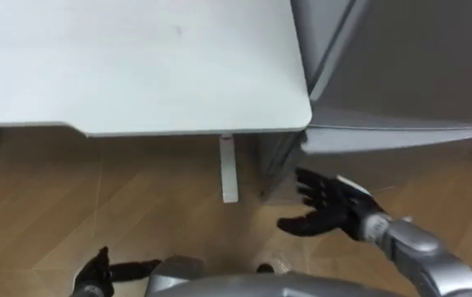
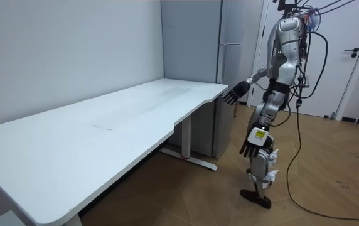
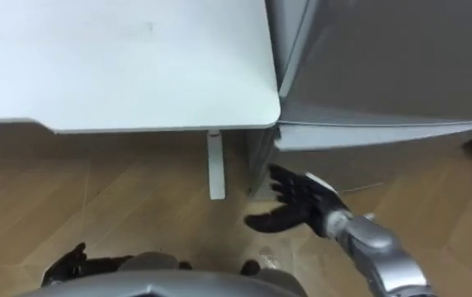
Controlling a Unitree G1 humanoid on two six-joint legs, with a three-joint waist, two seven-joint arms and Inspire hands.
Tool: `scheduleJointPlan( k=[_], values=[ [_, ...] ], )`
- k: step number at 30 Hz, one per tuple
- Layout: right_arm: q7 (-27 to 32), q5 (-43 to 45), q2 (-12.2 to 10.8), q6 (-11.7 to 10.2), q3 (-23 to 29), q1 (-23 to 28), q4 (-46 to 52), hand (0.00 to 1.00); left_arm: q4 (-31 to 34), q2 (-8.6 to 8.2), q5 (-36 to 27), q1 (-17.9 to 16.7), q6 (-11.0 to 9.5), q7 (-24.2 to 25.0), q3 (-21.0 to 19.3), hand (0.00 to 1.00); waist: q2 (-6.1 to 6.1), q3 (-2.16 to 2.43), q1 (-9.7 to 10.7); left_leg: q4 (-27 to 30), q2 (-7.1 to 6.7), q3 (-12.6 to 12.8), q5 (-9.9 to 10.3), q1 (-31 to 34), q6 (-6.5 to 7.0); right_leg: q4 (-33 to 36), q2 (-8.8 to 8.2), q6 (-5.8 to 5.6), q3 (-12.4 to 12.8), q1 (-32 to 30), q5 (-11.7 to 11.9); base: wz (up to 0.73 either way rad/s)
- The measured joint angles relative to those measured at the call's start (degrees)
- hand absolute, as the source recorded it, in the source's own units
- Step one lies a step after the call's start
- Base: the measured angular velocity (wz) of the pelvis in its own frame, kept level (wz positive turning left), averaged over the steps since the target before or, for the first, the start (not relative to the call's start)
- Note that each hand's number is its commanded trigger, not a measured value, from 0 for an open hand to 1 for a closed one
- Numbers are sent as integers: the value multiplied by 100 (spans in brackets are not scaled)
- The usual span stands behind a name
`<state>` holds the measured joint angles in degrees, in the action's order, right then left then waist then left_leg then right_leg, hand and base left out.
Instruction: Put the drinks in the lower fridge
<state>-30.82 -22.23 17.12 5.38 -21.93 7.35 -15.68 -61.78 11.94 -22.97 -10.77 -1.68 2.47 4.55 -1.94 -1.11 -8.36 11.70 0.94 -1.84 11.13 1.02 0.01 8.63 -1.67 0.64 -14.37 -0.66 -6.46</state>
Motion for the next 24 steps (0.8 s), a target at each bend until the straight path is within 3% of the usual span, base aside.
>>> scheduleJointPlan(
  k=[4, 6, 12, 19, 24],
  values=[
    [-554, -16, -161, 0, -189, -173, -185, 0, -12, -8, 3, 15, 3, 34, -128, 0, -69, 32, -77, -41, 22, 93, -2, -88, 0, 3, 2, -30, -13, 111, -59, 21],
    [-716, -17, -162, 98, -203, -204, -185, 0, -26, -5, -2, 54, 18, 27, -175, 0, -130, 50, -224, -113, 39, 138, -1, -233, 0, -1, 14, -32, 24, 218, -61, -14],
    [-1040, -14, -172, 123, -185, -456, -153, 0, -60, -69, -240, 206, 149, 38, -171, 0, -176, 52, -313, -244, 25, 163, 10, -428, 12, -1, -7, -65, 22, 363, -82, 0],
    [-1131, 67, -148, 223, -85, -263, -259, 0, -50, -120, -451, 118, 319, 72, -308, 0, -168, 46, -277, -219, 5, 169, 23, -418, 27, 2, -21, -65, 22, 386, -81, 0],
    [-1131, 243, -151, 202, 71, -80, -932, 0, -17, -124, -579, 110, 368, 40, -336, 0, -158, 48, -124, -188, -2, 152, 22, -354, 24, -14, -23, -63, 14, 361, -88, 3]
  ],
)
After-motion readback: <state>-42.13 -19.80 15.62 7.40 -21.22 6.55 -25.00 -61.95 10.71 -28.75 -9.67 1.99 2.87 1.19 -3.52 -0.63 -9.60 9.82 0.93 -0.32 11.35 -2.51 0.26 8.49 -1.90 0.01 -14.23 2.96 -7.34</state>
